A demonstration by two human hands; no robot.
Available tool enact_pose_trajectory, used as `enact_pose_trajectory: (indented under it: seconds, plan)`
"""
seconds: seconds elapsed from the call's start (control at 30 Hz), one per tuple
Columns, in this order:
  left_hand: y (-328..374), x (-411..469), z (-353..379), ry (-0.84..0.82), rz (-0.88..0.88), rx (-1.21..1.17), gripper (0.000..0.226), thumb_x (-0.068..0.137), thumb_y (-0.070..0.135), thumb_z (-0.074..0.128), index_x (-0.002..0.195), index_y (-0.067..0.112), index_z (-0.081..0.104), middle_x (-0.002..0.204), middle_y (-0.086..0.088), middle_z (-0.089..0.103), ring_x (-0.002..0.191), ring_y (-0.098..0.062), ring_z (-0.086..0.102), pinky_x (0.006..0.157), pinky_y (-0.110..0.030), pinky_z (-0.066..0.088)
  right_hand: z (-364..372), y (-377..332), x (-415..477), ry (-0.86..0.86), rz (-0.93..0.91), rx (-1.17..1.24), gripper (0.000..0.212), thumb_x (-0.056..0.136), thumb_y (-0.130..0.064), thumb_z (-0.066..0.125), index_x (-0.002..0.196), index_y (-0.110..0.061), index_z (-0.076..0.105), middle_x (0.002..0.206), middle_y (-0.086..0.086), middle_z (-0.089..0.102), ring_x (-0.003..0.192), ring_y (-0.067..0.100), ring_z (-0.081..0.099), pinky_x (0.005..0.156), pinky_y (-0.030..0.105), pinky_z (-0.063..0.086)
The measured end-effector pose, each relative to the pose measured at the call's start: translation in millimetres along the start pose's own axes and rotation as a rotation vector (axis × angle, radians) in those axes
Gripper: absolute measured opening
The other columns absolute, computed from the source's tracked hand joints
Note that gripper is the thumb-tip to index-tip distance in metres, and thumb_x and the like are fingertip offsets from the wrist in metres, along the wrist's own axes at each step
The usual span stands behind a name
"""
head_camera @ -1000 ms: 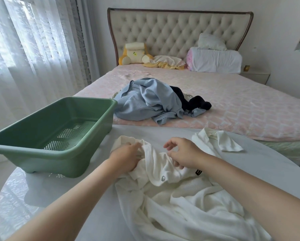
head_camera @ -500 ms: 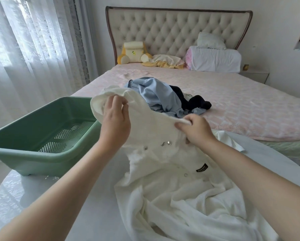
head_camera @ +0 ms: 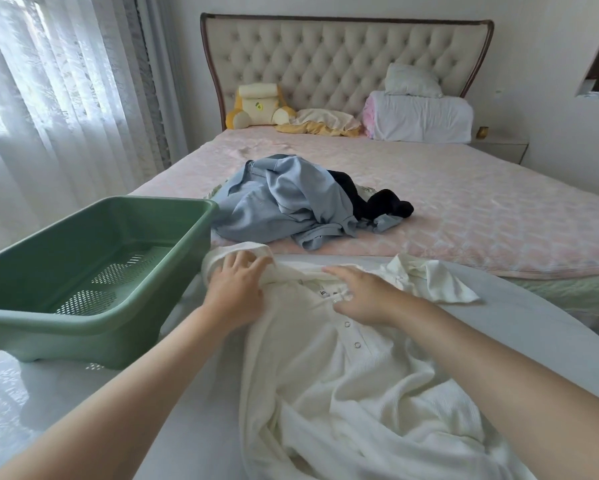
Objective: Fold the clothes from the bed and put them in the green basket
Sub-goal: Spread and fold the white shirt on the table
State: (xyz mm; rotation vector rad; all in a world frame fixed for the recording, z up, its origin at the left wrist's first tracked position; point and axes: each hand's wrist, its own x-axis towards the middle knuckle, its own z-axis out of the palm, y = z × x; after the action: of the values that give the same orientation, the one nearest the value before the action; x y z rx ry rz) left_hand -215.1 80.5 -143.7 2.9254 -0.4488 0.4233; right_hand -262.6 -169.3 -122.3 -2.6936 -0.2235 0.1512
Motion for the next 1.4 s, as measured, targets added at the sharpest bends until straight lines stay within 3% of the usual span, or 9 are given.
enact_pose_trajectory:
  seconds: [0.1, 0.3, 0.43, 0.57, 0.67, 0.97, 1.17, 1.3, 1.4]
  plan:
    - [6.6, 1.9, -3.1, 0.118, -0.085, -0.101, 0.017, 0.091, 0.024, 0.048, 0.105, 0.022, 0.058, 0.103, 0.001, 0.056, 0.100, -0.027, 0.058, 0.066, -0.034, 0.038, 11.2, 6.7, 5.0, -0.120, -0.010, -0.102, 0.067, 0.097, -0.045, 0.052, 0.156, -0.043, 0.021, 0.163, -0.011, 0.027, 0.149, 0.015, 0.027, 0.120, 0.040, 0.025]
    - [38.7, -12.9, 4.7, -0.569, 0.105, -0.143, 0.086, 0.084, 0.058, 0.064, 0.155, 0.043, 0.017, 0.163, 0.009, 0.016, 0.149, -0.020, 0.019, 0.117, -0.040, 0.024, -5.4, 7.7, 8.2, -0.154, 0.237, -0.520, 0.066, 0.092, -0.069, 0.034, 0.139, -0.027, 0.055, 0.139, 0.002, 0.057, 0.125, 0.025, 0.054, 0.093, 0.040, 0.046]
    - [39.5, -9.8, 1.1, -0.708, 0.153, -0.290, 0.058, 0.085, 0.033, 0.063, 0.137, 0.054, 0.047, 0.161, 0.014, 0.023, 0.148, -0.012, 0.024, 0.120, -0.035, 0.022, -25.1, -12.0, 1.8, -0.269, 0.308, -0.543, 0.049, 0.089, -0.065, 0.047, 0.089, -0.018, 0.062, 0.083, -0.001, 0.066, 0.082, 0.018, 0.061, 0.073, 0.032, 0.048]
    - [38.0, -3.0, -4.2, -0.342, 0.041, -0.487, 0.016, 0.083, 0.032, 0.058, 0.092, 0.041, 0.069, 0.104, 0.021, 0.067, 0.096, -0.004, 0.062, 0.092, -0.033, 0.053, -28.6, -12.5, 4.3, -0.102, 0.214, -0.537, 0.053, 0.095, -0.066, 0.040, 0.080, -0.017, 0.055, 0.080, -0.001, 0.065, 0.080, 0.020, 0.058, 0.073, 0.034, 0.045]
    - [31.3, 6.4, -2.3, -0.011, 0.061, -0.307, 0.034, 0.089, 0.010, 0.051, 0.112, 0.034, 0.057, 0.114, 0.013, 0.057, 0.092, -0.013, 0.057, 0.074, -0.036, 0.053, -13.7, -5.4, 16.1, 0.114, 0.087, -0.385, 0.037, 0.099, -0.050, 0.046, 0.121, -0.024, 0.059, 0.119, 0.002, 0.066, 0.106, 0.024, 0.060, 0.076, 0.035, 0.044]
    - [25.0, 46.5, 6.4, -0.207, -0.110, 0.361, 0.029, 0.093, 0.020, 0.049, 0.119, 0.023, 0.062, 0.116, -0.002, 0.065, 0.105, -0.027, 0.064, 0.071, -0.032, 0.044, 15.0, 15.0, 38.7, 0.244, 0.095, -0.072, 0.011, 0.089, -0.029, 0.058, 0.084, -0.021, 0.063, 0.085, -0.005, 0.065, 0.084, 0.020, 0.061, 0.067, 0.031, 0.047]
    - [53.7, 95.2, -23.0, 0.081, -0.143, -0.192, 0.033, 0.097, 0.016, 0.042, 0.129, 0.022, 0.050, 0.116, -0.012, 0.067, 0.097, -0.033, 0.062, 0.068, -0.034, 0.039, -4.5, 32.7, 54.0, 0.538, 0.161, 0.325, 0.009, 0.097, -0.028, 0.056, 0.097, -0.022, 0.063, 0.089, -0.005, 0.073, 0.091, 0.016, 0.067, 0.071, 0.026, 0.049]
    - [74.4, 109.0, -24.2, -0.083, 0.037, -0.458, 0.080, 0.101, 0.017, 0.051, 0.157, 0.034, -0.004, 0.149, -0.014, 0.044, 0.096, -0.027, 0.063, 0.062, -0.026, 0.042, -15.5, 47.8, 51.0, 0.351, 0.200, 0.392, 0.080, 0.098, -0.023, 0.054, 0.161, -0.027, 0.003, 0.144, -0.005, 0.046, 0.128, 0.026, 0.053, 0.102, 0.039, 0.046]
    - [80.9, 94.7, -15.5, -0.208, 0.064, -0.370, 0.090, 0.099, 0.017, 0.055, 0.157, 0.031, -0.013, 0.159, -0.012, 0.030, 0.117, -0.028, 0.057, 0.083, -0.031, 0.047, -11.1, 59.0, 44.1, 0.111, 0.239, 0.196, 0.098, 0.095, -0.022, 0.055, 0.157, -0.031, -0.020, 0.119, -0.003, 0.055, 0.106, 0.026, 0.059, 0.088, 0.036, 0.045]
